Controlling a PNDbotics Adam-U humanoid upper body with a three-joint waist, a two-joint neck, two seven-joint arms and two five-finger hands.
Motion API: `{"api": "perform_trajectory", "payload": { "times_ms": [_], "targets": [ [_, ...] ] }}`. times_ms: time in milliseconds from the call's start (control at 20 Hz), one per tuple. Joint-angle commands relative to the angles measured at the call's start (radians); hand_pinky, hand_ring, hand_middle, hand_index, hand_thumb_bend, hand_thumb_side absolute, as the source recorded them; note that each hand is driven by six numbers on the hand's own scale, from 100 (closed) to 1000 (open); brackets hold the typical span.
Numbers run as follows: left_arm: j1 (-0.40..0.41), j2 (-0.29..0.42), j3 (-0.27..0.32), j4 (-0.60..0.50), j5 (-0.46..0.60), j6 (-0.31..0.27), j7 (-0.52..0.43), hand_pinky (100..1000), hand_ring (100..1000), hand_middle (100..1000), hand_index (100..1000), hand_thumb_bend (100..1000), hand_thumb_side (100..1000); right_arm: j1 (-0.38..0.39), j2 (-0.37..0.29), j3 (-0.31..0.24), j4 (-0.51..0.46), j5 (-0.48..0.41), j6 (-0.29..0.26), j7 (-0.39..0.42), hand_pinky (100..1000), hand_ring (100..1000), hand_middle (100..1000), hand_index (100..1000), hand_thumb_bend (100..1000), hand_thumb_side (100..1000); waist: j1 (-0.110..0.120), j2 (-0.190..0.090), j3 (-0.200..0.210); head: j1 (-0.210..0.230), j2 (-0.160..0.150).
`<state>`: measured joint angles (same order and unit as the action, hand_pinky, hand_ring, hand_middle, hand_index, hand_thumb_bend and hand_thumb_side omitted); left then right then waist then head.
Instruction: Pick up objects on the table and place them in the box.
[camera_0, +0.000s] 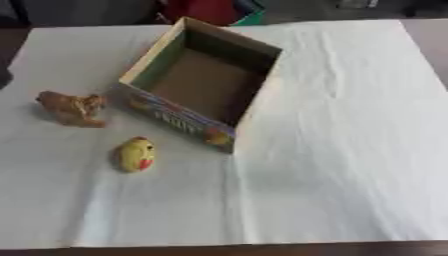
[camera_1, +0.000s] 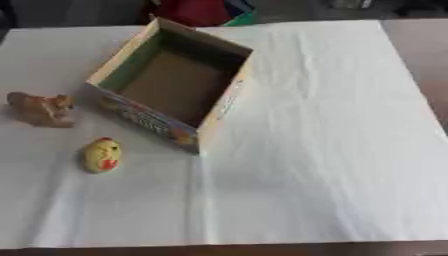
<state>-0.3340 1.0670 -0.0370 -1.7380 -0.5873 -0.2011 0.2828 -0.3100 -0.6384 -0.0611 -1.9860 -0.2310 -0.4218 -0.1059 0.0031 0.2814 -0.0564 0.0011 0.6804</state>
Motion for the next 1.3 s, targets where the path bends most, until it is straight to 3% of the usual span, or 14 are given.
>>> {"api": "perform_trajectory", "payload": {
  "times_ms": [50,150,400,500,550,750,1300],
  "targets": [
    [-0.008,0.110,-0.025,0.061,-0.046,-0.039,-0.045,657,857,838,985,788,1000,-0.024,-0.026,0.003,-0.014,-0.012,-0.003,0.012,694,1000,759,871,100,1000,0.002,-0.010,-0.011,0.016,-0.018],
    [-0.023,0.135,-0.066,0.105,-0.073,-0.065,-0.072,670,869,854,1000,766,1000,-0.030,-0.024,0.008,-0.014,-0.016,-0.002,0.018,694,1000,758,871,100,1000,0.003,-0.008,-0.015,0.021,-0.020],
    [-0.103,0.111,-0.134,0.210,-0.140,-0.112,-0.139,670,869,854,1000,766,1000,-0.027,-0.024,0.007,-0.014,-0.019,0.000,0.024,694,1000,758,871,100,1000,0.002,-0.010,-0.012,0.018,-0.018],
    [-0.117,0.099,-0.144,0.242,-0.167,-0.136,-0.166,700,896,886,1000,712,928,-0.028,-0.024,0.008,-0.014,-0.019,0.001,0.025,694,1000,758,871,100,1000,0.002,-0.008,-0.015,0.021,-0.021],
    [-0.125,0.091,-0.159,0.261,-0.181,-0.150,-0.180,720,919,914,1000,692,844,-0.029,-0.023,0.009,-0.014,-0.019,0.002,0.027,694,1000,757,871,100,1000,0.002,-0.006,-0.017,0.024,-0.023],
    [-0.194,0.044,-0.225,0.343,-0.237,-0.206,-0.236,725,924,917,1000,684,783,-0.031,-0.018,0.014,-0.014,-0.019,0.006,0.037,693,1000,756,871,100,1000,0.002,-0.001,-0.023,0.034,-0.028],
    [-0.344,-0.048,-0.244,0.490,-0.339,-0.359,-0.398,713,911,909,1000,578,650,-0.033,-0.014,0.014,-0.014,-0.018,0.009,0.045,693,1000,755,872,100,1000,0.007,0.011,-0.032,0.042,-0.040]
  ]
}}
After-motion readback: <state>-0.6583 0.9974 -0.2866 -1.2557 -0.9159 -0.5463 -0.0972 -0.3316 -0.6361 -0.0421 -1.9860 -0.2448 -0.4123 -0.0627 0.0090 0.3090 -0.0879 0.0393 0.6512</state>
